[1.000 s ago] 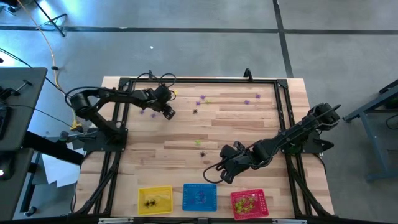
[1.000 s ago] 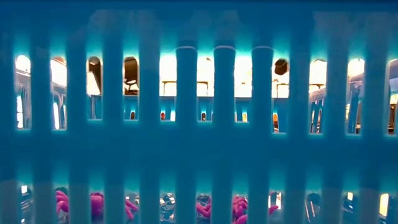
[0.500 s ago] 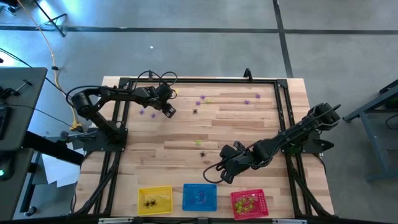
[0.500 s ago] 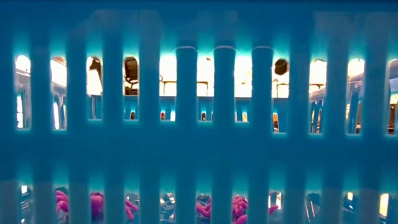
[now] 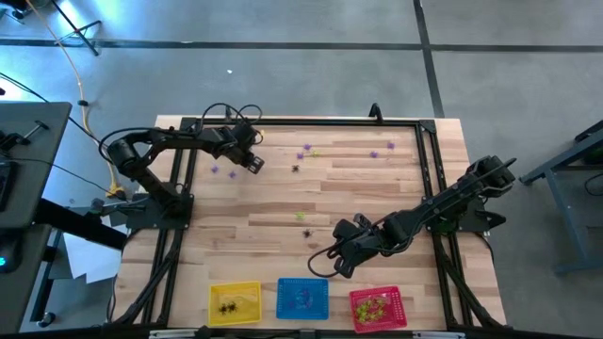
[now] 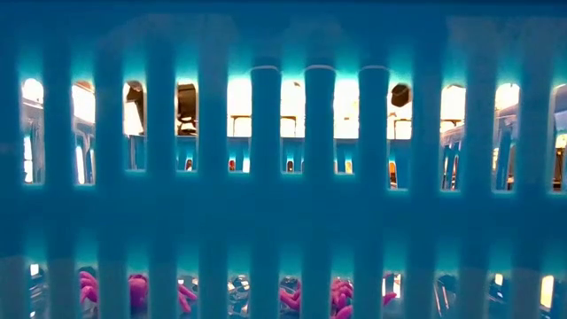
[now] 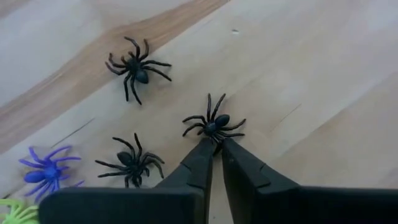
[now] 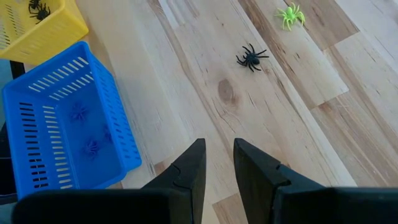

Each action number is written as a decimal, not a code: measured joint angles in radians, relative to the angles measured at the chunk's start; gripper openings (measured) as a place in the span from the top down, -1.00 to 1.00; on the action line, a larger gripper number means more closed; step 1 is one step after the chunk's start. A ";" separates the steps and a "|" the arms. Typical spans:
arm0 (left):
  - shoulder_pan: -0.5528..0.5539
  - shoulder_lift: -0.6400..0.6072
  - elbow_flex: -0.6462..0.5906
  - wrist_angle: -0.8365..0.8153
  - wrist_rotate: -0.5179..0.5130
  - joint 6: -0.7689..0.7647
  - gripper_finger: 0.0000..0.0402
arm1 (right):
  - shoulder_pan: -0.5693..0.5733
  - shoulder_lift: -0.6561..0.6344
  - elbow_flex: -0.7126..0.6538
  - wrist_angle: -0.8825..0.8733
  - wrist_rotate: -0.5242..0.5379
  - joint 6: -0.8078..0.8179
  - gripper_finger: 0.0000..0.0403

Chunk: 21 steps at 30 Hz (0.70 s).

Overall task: Sort Halloween decoration
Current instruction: Put the black spider toy into the yellow bin

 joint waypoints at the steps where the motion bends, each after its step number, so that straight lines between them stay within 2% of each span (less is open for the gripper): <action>1: 0.000 0.006 0.001 0.001 -0.001 0.000 0.88 | 0.000 0.000 0.000 0.000 0.000 0.000 0.61; 9: -0.003 0.038 0.005 -0.002 -0.022 0.019 0.99 | 0.000 0.000 0.000 0.001 0.000 0.000 0.61; 21: -0.037 -0.077 -0.002 -0.033 -0.003 0.003 1.00 | 0.000 0.000 0.000 0.001 0.000 0.000 0.61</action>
